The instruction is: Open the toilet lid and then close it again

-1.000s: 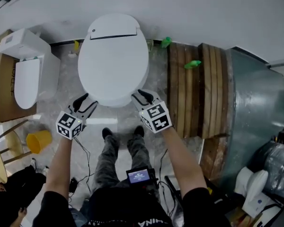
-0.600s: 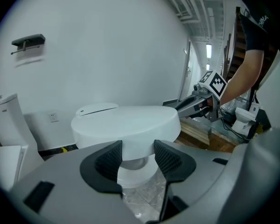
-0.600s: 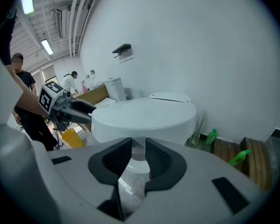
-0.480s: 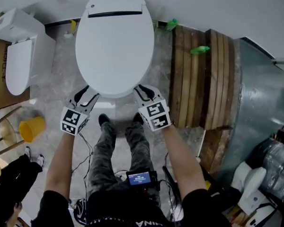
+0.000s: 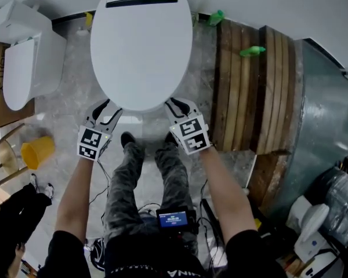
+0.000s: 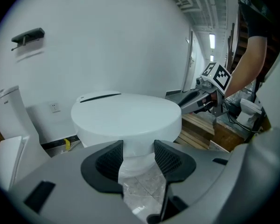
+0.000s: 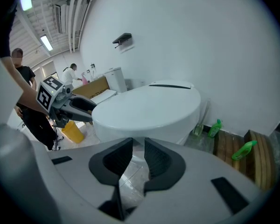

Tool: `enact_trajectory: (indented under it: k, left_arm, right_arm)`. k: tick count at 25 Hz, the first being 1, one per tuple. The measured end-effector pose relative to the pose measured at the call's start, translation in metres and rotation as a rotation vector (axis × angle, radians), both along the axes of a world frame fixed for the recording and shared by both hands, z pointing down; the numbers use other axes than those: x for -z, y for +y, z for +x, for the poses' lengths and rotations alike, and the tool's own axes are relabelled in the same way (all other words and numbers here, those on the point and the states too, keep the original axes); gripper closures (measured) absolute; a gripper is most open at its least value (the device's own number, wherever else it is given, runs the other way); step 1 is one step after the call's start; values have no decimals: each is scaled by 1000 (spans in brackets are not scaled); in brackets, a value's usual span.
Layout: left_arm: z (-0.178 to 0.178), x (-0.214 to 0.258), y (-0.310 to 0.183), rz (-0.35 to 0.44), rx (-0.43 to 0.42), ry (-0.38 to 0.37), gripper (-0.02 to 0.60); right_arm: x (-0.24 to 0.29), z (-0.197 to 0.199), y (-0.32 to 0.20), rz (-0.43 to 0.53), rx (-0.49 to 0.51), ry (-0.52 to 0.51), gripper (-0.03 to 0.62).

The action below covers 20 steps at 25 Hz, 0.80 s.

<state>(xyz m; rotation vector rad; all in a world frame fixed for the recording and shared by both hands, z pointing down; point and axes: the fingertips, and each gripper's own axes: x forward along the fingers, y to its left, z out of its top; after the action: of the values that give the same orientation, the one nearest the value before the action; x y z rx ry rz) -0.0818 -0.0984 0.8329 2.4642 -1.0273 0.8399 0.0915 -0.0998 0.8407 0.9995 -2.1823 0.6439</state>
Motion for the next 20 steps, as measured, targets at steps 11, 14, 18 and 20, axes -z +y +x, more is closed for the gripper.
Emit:
enact_trajectory:
  k: [11,14,18,20]
  left_arm:
    - [0,-61,6,-17,8,-42,373]
    - [-2,-76,7,-22,16,-56,374]
    - [0,-96,7,-31,22,-67,374]
    - [1,-106,6,-37,19,-73,374]
  right_arm:
    - [-58,-4,8,-27,-2,21,528]
    - [-74,-7,10,-35,3,32,531]
    - [-94,-6,10,-46,-6,44,537]
    - [-104,-5,10,-54,-10,47,539]
